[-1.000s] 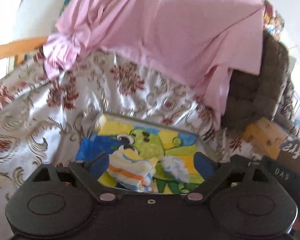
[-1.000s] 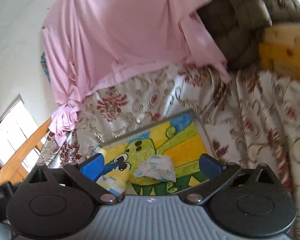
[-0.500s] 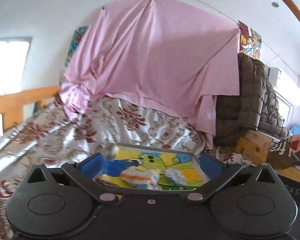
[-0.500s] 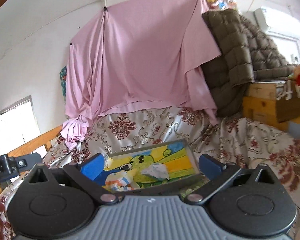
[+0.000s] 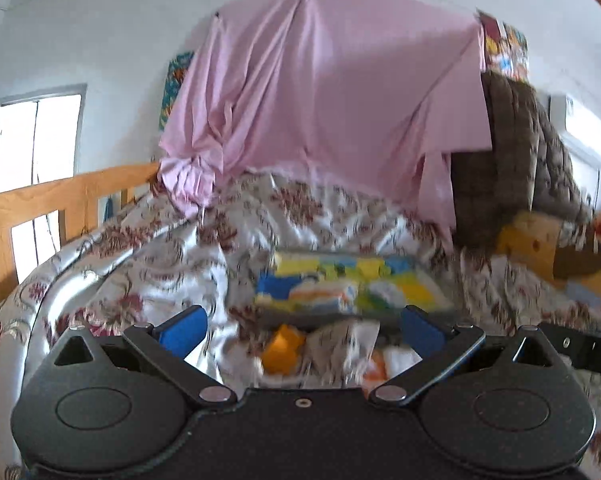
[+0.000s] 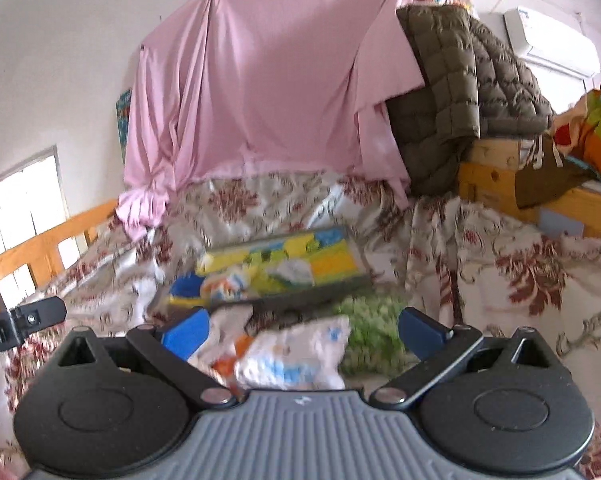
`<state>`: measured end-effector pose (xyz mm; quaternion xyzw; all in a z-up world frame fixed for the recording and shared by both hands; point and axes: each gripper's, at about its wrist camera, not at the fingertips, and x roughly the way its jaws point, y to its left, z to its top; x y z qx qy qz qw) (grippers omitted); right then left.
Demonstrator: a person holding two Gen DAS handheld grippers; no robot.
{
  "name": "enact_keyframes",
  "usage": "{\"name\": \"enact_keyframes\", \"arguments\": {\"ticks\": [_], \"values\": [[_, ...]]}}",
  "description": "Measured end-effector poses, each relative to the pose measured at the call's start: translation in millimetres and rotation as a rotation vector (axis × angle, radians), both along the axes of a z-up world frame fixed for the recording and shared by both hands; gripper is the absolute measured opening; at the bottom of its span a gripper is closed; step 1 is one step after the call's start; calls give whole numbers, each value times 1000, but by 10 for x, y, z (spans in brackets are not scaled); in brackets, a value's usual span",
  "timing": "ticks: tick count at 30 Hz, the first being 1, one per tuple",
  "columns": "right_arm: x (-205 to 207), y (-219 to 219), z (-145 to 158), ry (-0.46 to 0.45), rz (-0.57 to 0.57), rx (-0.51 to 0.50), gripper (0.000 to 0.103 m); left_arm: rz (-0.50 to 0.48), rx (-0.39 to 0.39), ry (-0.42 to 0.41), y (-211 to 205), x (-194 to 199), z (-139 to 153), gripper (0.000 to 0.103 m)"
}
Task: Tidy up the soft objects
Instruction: 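Move both open tools back over the pile of soft items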
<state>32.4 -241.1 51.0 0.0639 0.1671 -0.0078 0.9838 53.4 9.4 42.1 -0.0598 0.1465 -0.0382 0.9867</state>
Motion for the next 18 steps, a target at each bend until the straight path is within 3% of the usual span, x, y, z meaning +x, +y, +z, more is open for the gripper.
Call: {"name": "enact_keyframes", "arguments": {"ticks": [7,18], "values": [[-68,23,-150,164,-23,-1,103,-40,10,115,2,-13,-207,102],[26,90,-309,287,-31,-67,103,-110,86,178,-160,39,-334,102]]}}
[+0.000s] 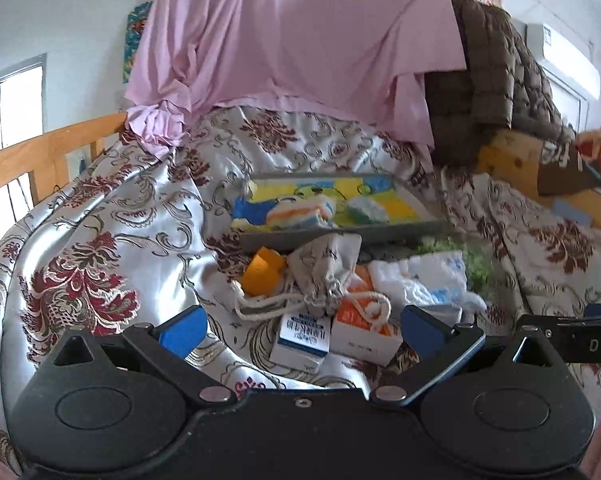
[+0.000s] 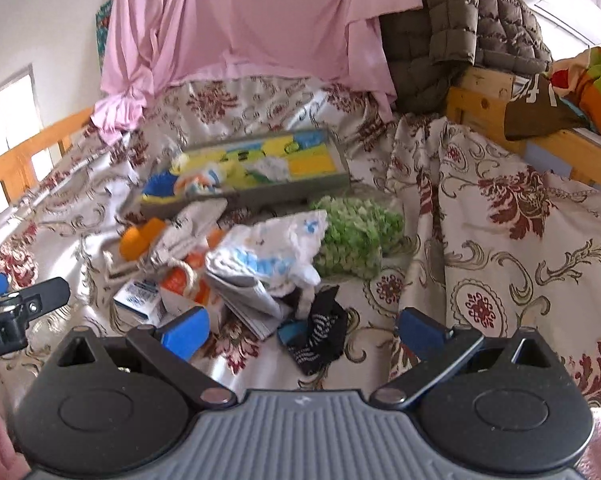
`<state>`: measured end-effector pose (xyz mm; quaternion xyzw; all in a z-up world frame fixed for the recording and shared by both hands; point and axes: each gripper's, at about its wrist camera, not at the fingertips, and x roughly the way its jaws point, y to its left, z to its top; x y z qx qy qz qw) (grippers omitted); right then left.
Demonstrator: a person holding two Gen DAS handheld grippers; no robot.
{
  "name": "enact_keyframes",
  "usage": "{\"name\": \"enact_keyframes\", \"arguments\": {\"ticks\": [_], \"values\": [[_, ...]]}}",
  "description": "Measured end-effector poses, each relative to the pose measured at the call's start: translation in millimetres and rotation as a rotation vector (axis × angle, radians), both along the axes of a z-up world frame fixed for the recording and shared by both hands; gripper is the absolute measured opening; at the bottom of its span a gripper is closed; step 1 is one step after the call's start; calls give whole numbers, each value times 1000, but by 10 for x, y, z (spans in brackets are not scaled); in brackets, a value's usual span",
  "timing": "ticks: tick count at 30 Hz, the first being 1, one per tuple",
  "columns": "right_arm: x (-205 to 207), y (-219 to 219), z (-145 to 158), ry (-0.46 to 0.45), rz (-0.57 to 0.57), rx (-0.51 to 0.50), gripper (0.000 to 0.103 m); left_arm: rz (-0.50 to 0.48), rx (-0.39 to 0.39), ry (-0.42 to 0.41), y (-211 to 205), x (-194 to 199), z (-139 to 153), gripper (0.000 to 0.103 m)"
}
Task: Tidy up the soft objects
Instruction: 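Move both open tools back over the pile of soft items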
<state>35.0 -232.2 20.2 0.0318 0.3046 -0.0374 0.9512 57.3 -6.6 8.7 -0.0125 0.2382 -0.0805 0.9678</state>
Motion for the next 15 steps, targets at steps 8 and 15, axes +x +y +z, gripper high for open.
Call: {"name": "enact_keyframes", "arguments": {"ticks": [8,15], "values": [[225,-54,-100,141,-9,8,103,-52,43,55,-98,107,-83,102],[674,-397,-136,300,81,209,103,-153,53,93,-289,273,-150,102]]}}
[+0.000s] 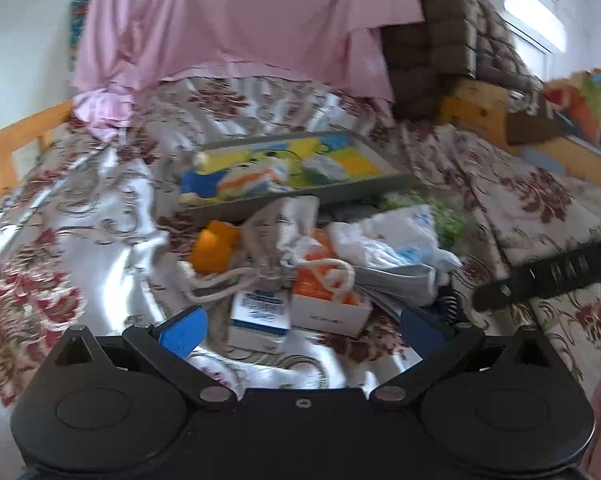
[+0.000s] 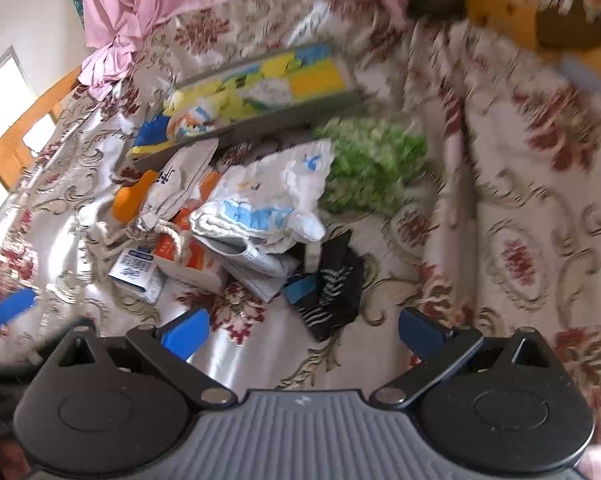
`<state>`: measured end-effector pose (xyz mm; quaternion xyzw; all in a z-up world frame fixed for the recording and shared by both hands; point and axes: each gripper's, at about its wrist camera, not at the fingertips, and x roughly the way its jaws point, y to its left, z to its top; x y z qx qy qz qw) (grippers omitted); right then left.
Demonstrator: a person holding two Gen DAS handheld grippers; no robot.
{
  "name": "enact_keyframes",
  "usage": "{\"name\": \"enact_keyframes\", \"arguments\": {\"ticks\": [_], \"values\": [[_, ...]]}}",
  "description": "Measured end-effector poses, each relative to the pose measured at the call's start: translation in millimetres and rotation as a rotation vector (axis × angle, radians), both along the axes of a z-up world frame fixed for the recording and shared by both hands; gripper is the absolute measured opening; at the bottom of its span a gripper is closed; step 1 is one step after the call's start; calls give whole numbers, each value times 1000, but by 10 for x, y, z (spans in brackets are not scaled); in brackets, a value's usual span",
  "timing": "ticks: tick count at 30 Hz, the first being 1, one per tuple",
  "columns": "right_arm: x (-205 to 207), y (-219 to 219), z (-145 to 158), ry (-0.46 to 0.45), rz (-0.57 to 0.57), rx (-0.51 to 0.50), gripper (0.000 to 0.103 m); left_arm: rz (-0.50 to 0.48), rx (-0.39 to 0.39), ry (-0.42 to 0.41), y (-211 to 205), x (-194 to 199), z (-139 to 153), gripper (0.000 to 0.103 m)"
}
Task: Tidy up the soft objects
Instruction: 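Move both open tools back over the pile of soft items, then grasp the grey face mask with the left tool while the right tool grasps the black socks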
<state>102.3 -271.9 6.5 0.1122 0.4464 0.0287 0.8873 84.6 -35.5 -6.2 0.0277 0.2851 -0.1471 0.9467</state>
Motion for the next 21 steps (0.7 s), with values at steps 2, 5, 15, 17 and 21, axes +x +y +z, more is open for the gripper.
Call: {"name": "enact_keyframes", "arguments": {"ticks": [2,5,15,17,21], "values": [[157,-105,-20,33,61,64,103,-40,-21,28,-63,103,-51,102],[391,-170,20,43,117,-51,103,-52,-83,93,-115,288,-152,102],[735,-144,-196,103,442,-309,103,-77,-310,234,-176,612,-447,102],[747,-121,-275,104,497,-299,103,-83,-357,253,-182,656,-485,102],[803,-53,-428,109,567,-277,103,-100,-428,293,-254,755,-574,102]]}}
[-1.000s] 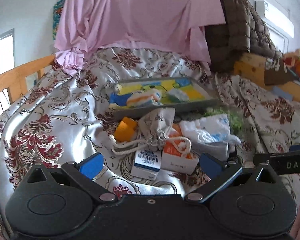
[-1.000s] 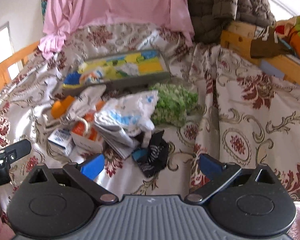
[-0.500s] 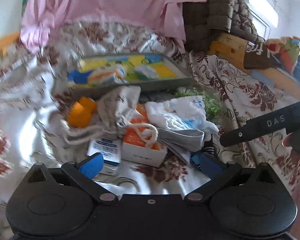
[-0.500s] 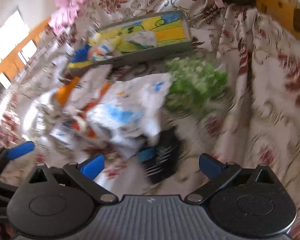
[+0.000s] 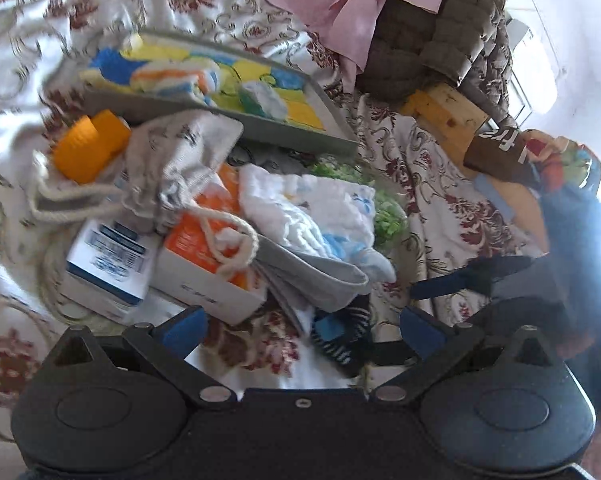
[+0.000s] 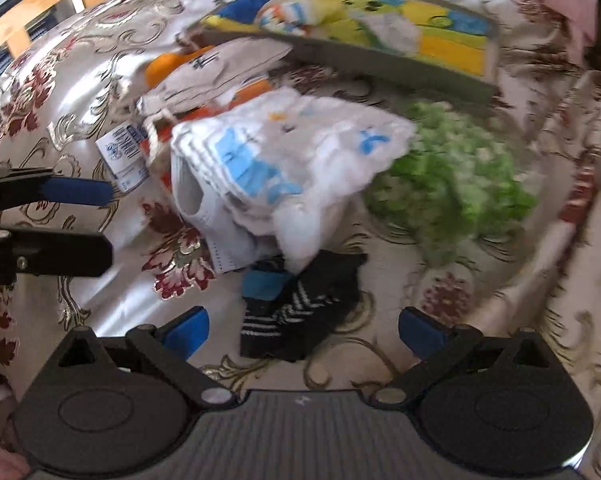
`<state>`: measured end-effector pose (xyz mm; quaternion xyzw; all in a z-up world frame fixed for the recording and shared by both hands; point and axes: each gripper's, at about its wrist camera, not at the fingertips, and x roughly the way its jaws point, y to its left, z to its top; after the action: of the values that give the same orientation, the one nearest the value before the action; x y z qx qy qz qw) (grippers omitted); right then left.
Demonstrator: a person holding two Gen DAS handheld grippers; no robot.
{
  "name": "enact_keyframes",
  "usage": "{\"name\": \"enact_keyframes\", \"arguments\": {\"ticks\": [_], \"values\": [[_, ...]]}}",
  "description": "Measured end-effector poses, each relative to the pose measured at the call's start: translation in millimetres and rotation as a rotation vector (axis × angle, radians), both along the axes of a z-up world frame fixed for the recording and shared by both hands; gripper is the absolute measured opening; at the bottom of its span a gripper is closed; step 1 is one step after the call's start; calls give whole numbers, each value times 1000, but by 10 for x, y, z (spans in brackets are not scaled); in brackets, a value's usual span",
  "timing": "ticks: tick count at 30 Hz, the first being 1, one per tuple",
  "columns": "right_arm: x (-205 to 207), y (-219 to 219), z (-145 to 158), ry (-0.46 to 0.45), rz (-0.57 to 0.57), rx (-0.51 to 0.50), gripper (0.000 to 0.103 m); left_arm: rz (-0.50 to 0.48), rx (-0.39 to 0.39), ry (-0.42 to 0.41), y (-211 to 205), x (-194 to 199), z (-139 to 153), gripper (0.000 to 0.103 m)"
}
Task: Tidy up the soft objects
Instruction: 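Grasp the grey face mask with the left tool while the right tool grasps the black socks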
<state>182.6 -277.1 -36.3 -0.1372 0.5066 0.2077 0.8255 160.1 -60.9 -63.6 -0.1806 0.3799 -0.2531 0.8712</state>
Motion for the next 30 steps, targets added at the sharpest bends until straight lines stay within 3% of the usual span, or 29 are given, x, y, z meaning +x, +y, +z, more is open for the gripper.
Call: {"name": "enact_keyframes", "arguments": {"ticks": [3,12,16,24,30], "values": [[49,30,-92,9,27,-15,103,-11,-25,16,-98,64,-66,102],[-108,109,-225,-113,210,-96,103,41,-192,111,-301,296,-397,101],[-75,96,-252,-107,194,-90,101,53,-215,97,-320,320,-405,95],[85,100,-306,-67,158,-56,91,115,-240,147,-249,411,-567,67],[98,104,-341,-63,145,-55,91,141,-232,123,-212,362,-543,38]]}}
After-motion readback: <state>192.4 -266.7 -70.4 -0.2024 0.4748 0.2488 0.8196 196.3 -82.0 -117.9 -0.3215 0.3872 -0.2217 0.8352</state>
